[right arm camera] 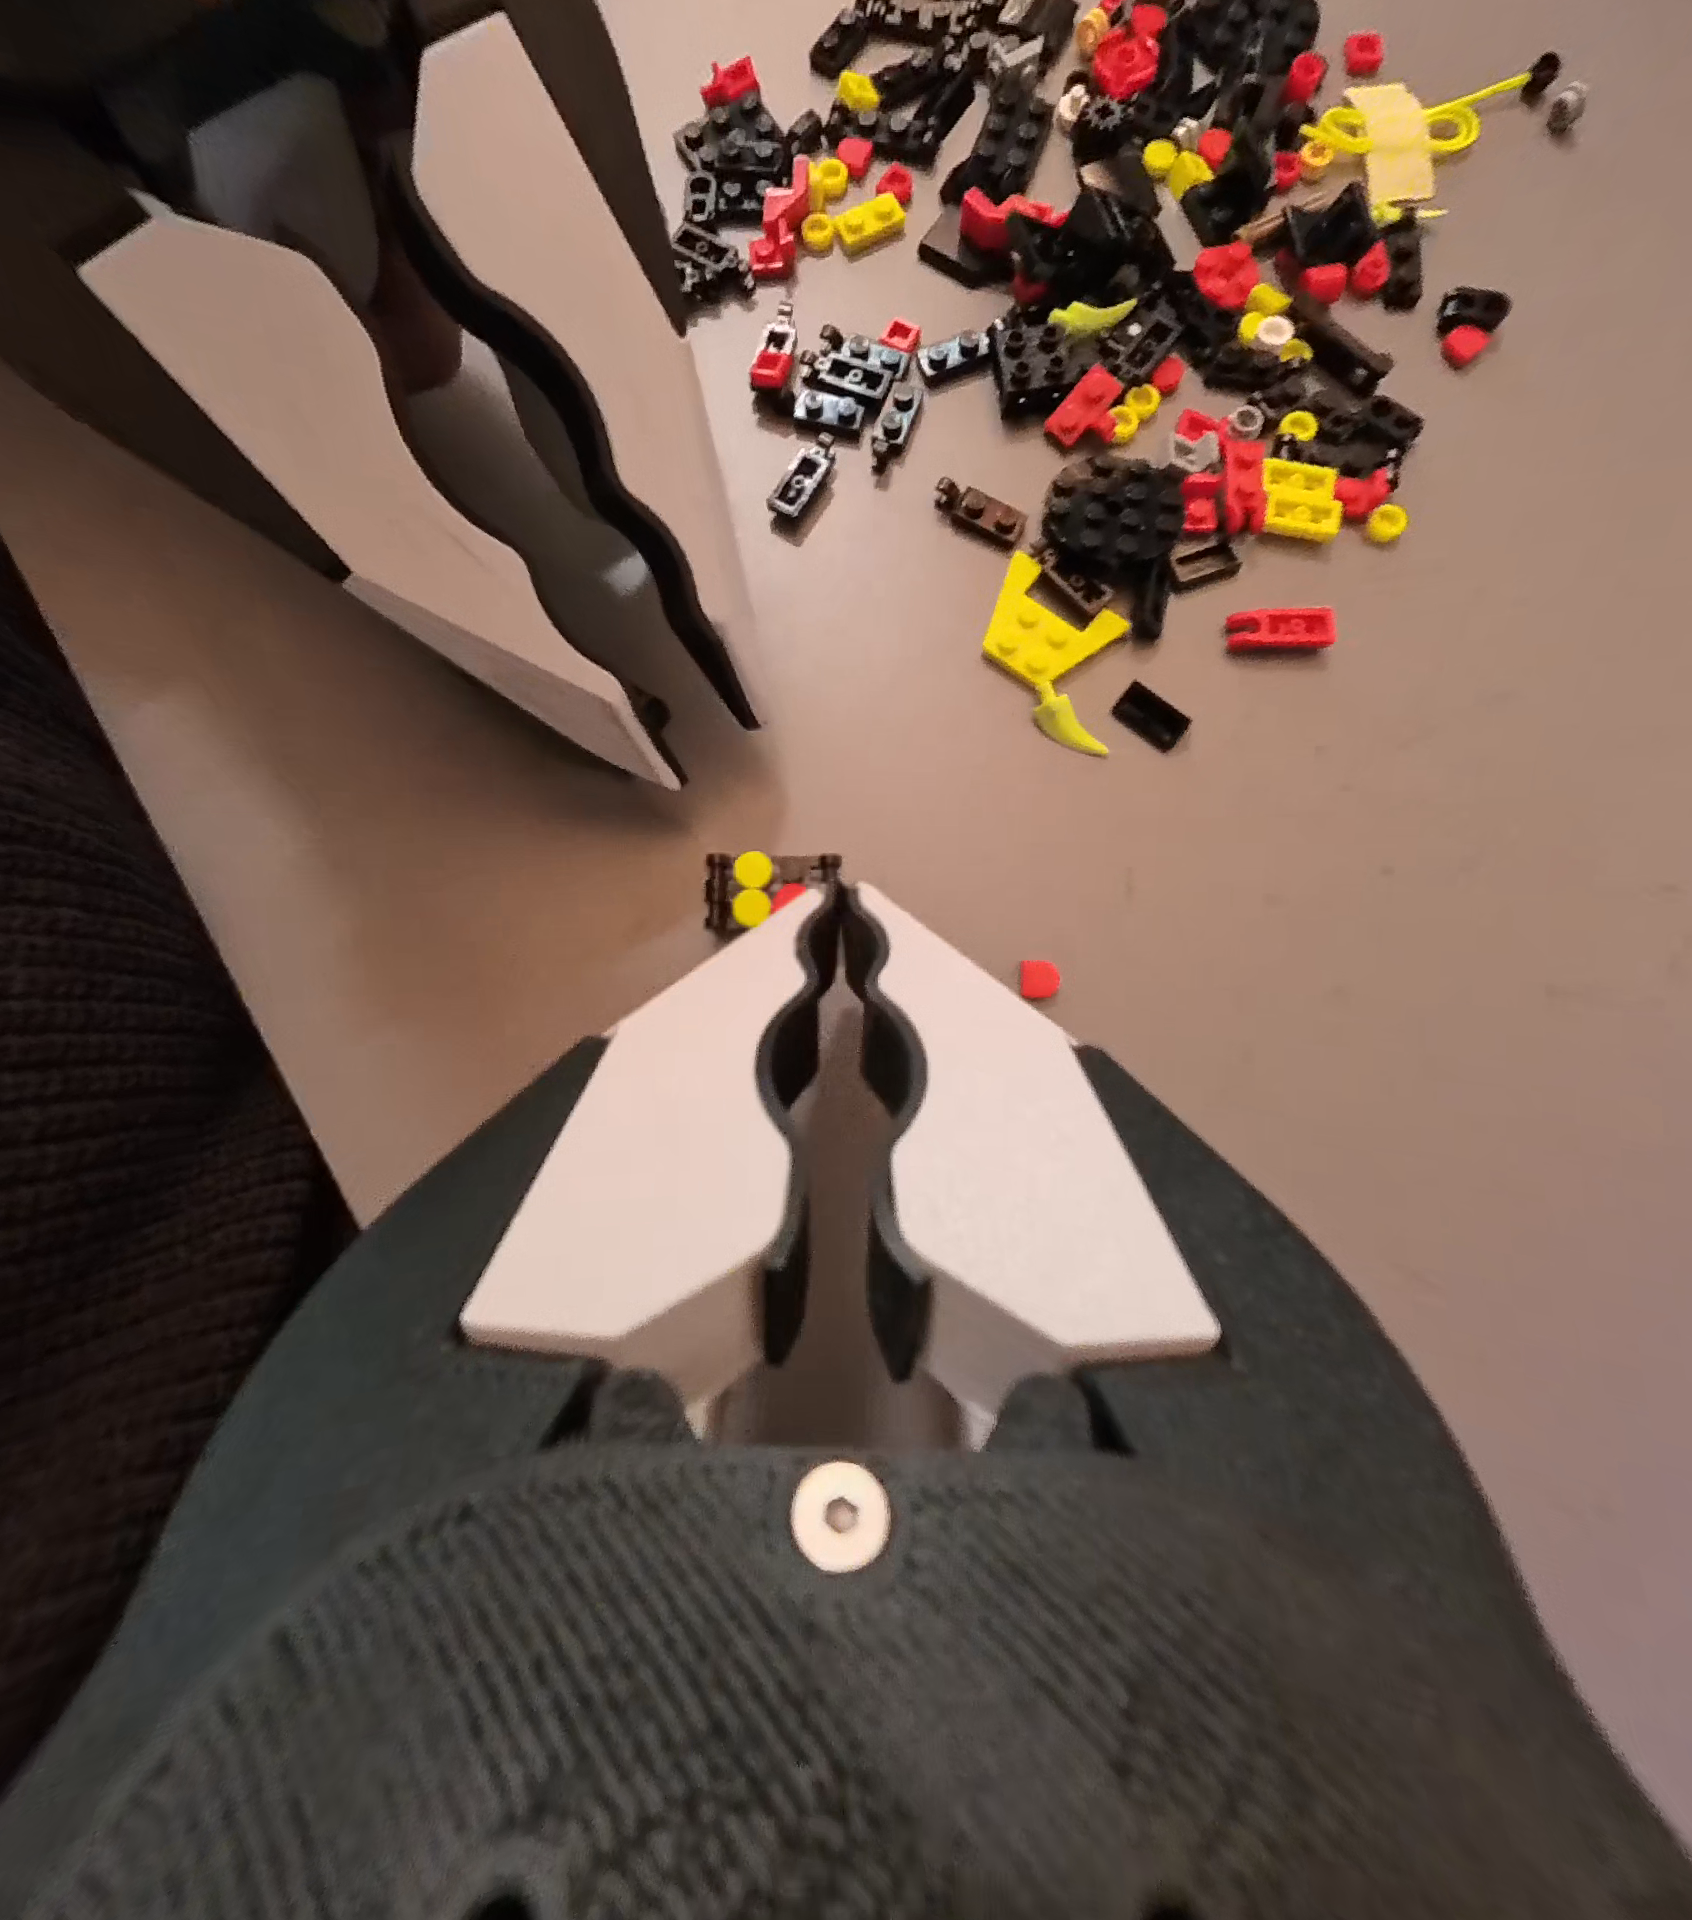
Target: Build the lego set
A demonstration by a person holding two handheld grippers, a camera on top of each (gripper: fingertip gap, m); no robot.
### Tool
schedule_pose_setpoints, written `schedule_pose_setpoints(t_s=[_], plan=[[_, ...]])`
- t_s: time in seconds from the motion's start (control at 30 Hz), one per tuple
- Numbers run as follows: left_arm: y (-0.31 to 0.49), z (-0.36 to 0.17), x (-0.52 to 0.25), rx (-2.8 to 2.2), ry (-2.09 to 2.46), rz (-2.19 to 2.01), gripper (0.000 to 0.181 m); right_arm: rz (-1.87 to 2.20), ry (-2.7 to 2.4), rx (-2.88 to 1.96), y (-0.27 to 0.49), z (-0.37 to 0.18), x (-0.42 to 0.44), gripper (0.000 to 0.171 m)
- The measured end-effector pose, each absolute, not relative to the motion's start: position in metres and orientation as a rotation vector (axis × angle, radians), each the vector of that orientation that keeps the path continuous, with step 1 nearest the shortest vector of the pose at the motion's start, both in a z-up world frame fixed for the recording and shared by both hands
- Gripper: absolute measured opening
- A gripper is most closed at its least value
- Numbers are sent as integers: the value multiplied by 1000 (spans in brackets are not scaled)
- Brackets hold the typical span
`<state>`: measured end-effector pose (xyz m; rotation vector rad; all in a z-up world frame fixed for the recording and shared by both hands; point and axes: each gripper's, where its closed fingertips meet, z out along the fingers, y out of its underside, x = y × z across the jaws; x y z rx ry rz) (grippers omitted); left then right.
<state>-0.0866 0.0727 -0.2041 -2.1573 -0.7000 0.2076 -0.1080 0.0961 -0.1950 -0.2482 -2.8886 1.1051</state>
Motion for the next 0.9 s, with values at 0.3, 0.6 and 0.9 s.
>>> schedule_pose_setpoints(t_s=[0.3, 0.6, 0.9], plan=[[86, -203, -80, -2176, -662, 194, 15, 1072, -2918, -177, 91, -199, -98, 0], [94, -209, -85, -2192, -677, 193, 21, 1127, -2960, -223, 89, -197, -96, 0], [95, -214, -86, -2237, -672, 221, 26, 1089, -2999, -229, 91, -205, -96, 0]])
